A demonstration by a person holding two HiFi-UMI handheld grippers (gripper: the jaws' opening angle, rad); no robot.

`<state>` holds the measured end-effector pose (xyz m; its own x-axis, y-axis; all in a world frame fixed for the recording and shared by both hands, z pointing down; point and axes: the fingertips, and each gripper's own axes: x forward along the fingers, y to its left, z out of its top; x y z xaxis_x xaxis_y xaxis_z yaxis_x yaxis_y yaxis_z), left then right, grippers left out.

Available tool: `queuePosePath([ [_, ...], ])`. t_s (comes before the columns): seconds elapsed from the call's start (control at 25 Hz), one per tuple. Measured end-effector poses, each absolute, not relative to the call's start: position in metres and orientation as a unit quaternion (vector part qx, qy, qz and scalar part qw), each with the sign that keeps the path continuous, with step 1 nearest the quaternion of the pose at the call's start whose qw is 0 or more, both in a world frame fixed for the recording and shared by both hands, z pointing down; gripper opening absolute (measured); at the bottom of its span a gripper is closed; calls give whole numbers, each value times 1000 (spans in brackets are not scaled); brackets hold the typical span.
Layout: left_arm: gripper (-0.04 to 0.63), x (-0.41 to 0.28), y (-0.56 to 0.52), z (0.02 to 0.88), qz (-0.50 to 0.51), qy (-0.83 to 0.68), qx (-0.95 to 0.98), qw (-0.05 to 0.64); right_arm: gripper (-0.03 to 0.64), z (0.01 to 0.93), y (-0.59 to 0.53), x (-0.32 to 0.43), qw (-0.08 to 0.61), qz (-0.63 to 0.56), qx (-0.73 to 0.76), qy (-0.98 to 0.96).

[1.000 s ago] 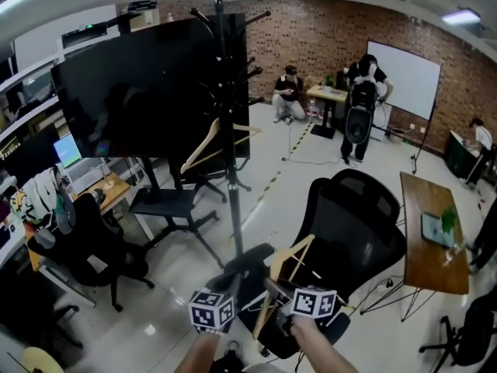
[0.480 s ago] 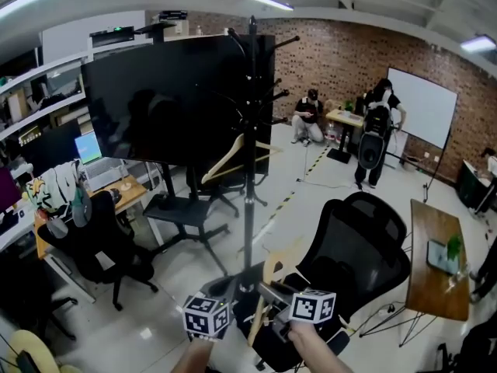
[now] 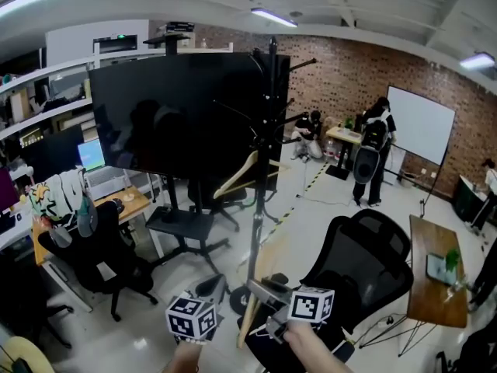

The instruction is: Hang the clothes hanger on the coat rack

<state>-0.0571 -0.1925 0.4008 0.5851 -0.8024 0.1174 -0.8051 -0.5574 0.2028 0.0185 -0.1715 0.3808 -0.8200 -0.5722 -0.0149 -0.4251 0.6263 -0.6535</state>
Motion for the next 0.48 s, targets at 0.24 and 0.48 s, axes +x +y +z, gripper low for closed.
queuePosePath([
  [0.24, -9, -111, -203, 375, -8, -452, 887, 95, 138, 336, -179, -38, 125, -297, -263, 909],
  [0.48, -9, -151, -220, 359, -23, -447, 890, 84, 138, 307, -195, -77, 133, -277, -259, 916],
])
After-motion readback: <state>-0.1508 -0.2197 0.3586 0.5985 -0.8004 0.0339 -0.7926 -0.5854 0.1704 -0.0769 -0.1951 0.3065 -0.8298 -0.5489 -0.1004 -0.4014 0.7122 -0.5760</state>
